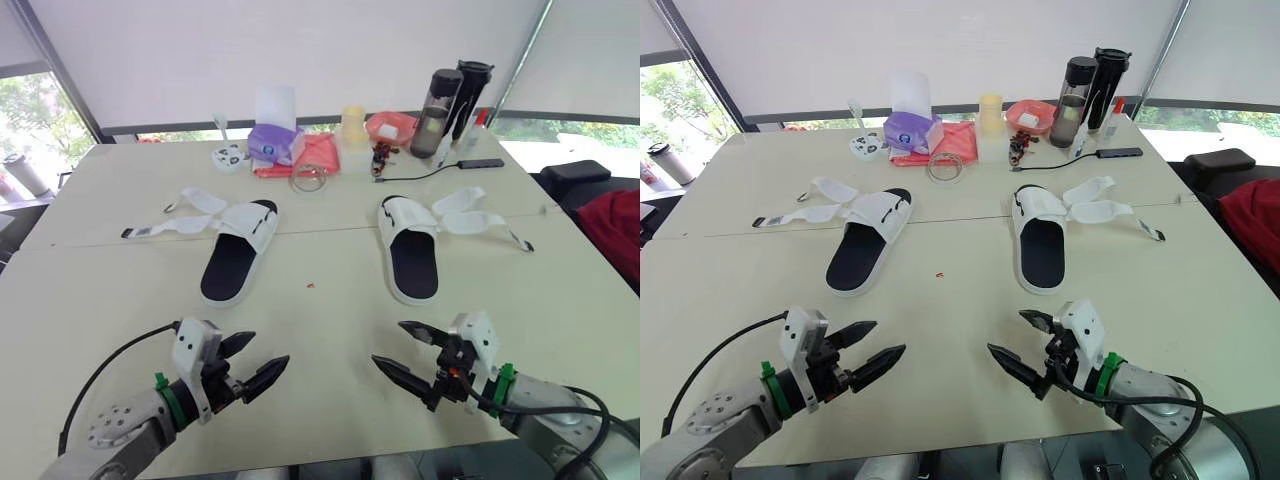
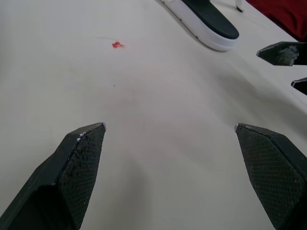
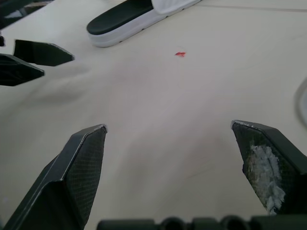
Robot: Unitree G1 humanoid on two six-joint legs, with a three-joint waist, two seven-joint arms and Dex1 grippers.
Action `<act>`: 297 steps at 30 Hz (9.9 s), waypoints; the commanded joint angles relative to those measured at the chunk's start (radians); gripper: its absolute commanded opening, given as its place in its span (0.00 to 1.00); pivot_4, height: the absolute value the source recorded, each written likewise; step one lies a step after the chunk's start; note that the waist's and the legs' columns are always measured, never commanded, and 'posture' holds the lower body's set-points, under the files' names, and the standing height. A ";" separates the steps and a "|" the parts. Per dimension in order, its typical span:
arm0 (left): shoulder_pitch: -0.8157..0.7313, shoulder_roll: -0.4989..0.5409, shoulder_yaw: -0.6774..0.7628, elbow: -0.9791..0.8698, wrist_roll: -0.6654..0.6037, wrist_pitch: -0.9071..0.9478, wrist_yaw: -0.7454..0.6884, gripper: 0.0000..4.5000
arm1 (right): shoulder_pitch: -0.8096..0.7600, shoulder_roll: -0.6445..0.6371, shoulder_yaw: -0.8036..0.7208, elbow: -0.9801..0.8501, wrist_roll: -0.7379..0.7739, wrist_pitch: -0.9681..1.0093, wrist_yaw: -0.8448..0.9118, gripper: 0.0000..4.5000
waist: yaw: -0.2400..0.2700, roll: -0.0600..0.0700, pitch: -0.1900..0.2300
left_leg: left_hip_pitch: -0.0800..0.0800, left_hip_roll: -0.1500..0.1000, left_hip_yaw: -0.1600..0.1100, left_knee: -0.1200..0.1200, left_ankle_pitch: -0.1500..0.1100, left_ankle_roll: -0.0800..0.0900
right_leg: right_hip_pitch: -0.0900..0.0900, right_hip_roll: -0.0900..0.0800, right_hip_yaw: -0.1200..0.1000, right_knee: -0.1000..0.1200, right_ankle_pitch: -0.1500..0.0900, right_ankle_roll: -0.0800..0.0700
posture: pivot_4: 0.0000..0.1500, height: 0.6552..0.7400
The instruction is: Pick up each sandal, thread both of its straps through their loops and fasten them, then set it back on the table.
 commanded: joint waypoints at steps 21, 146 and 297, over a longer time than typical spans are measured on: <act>-0.444 0.234 -0.061 0.125 -0.088 0.082 -0.276 1.00 | -0.567 -0.160 0.202 0.602 -0.959 -0.540 -0.259 0.98 | -0.007 0.003 0.007 | 0.002 -0.001 0.002 0.000 0.003 0.003 | -0.002 0.003 -0.002 0.008 0.000 0.000 | 1.00 1.00; -0.643 0.122 -0.245 0.592 0.244 -0.277 -0.497 1.00 | -0.339 -0.466 0.291 0.390 0.340 -0.599 -0.362 0.99 | -0.043 0.003 0.016 | 0.007 0.005 -0.001 0.003 0.014 -0.010 | -0.005 0.016 0.017 0.029 0.001 -0.003 | 1.00 1.00; -0.609 0.014 -0.421 0.685 0.563 -0.588 -0.573 0.00 | -0.081 -0.327 0.036 0.077 0.652 0.360 0.115 0.99 | 0.002 0.002 0.016 | 0.002 0.001 -0.002 0.002 0.009 0.000 | 0.000 0.009 0.011 0.009 0.002 0.001 | 1.00 1.00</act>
